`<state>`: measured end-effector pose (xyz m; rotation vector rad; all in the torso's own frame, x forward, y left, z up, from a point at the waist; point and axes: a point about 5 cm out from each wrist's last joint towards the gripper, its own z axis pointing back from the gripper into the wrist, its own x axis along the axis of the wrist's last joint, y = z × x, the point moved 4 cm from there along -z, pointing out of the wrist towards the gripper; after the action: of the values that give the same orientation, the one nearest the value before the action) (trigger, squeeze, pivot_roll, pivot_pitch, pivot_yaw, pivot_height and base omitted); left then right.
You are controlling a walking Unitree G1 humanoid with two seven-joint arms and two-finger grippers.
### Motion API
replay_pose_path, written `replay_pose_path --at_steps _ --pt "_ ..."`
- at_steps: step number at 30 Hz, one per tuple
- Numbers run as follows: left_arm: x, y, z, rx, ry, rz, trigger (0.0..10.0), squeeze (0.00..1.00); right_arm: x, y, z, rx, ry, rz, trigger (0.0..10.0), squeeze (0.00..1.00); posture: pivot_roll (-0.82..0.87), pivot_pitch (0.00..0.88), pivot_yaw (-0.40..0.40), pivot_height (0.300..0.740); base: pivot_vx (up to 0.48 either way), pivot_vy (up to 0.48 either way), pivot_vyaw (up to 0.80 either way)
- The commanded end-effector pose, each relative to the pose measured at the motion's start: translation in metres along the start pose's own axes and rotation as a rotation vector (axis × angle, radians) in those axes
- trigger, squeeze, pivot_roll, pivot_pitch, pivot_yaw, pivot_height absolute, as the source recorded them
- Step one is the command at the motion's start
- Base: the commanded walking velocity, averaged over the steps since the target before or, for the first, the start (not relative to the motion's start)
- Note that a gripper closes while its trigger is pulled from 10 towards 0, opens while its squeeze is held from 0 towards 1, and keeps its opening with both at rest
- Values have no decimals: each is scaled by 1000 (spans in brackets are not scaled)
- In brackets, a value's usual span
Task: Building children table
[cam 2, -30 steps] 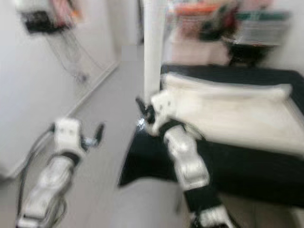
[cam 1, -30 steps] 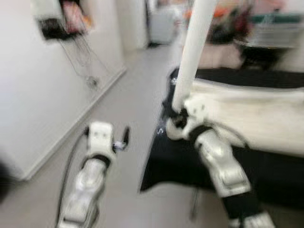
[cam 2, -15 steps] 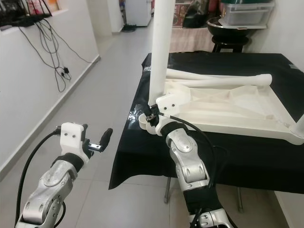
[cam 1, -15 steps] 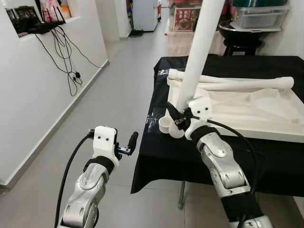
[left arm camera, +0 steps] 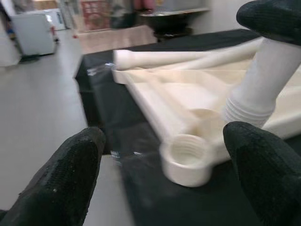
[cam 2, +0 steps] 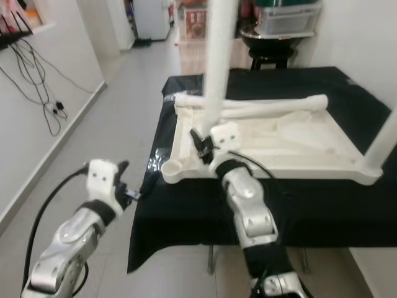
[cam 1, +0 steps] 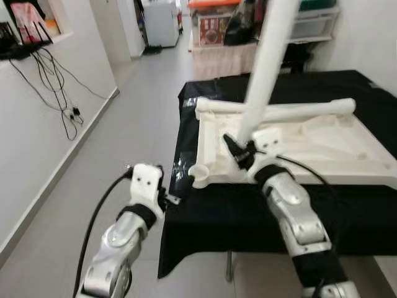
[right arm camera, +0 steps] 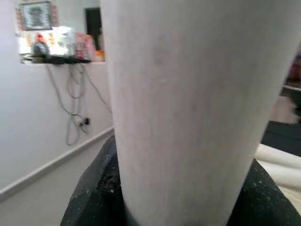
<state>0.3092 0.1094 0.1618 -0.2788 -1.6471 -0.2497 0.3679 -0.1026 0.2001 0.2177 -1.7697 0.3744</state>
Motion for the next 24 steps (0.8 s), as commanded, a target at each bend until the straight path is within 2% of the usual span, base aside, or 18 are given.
replay_pose_path --at_steps 1,8,12,13,14,15,17,19,20,21,23,24 --pt "-2 7 2 16 15 -11 10000 0 6 11 -4 43 -21 -13 10000 0 -27 0 39 740 371 0 0" --pt "-1 6 3 9 9 -9 10000 0 8 14 -4 67 -33 -25 10000 0 -26 0 37 740 369 0 0" --pt "-4 -8 4 -61 25 34 10000 0 12 12 -4 100 -41 -37 10000 0 -27 0 39 740 64 0 0" --pt "-6 -16 6 -106 41 38 10000 0 11 14 -3 156 -29 -41 10000 0 -28 0 38 740 0 0 0" --pt "-6 -16 6 -106 41 38 10000 0 11 14 -3 156 -29 -41 10000 0 -28 0 38 740 0 0 0" --pt "-8 -21 7 -135 51 38 10000 0 10 15 -2 197 -20 -42 10000 0 -28 0 38 740 0 0 0" --pt "-12 -24 14 -162 75 27 10000 0 14 23 11 419 -6 -96 10000 0 -27 4 35 740 0 0 0" --pt "-17 -20 20 -145 103 -4 10000 0 23 25 24 583 -12 -156 10000 0 -27 11 33 740 0 0 0" --pt "-21 -15 24 -113 126 -34 10000 0 26 24 29 658 0 -152 10000 0 -24 21 31 740 0 0 0" --pt "-21 -15 24 -113 126 -34 10000 0 26 24 29 658 0 -152 10000 0 -24 21 31 740 0 0 0" --pt "-28 -7 35 -40 166 -62 10000 0 26 27 37 787 42 -122 10000 0 -16 39 28 740 0 0 0" --pt "-28 -7 35 -40 166 -62 10000 0 26 27 37 787 42 -122 10000 0 -16 39 28 740 0 0 0"
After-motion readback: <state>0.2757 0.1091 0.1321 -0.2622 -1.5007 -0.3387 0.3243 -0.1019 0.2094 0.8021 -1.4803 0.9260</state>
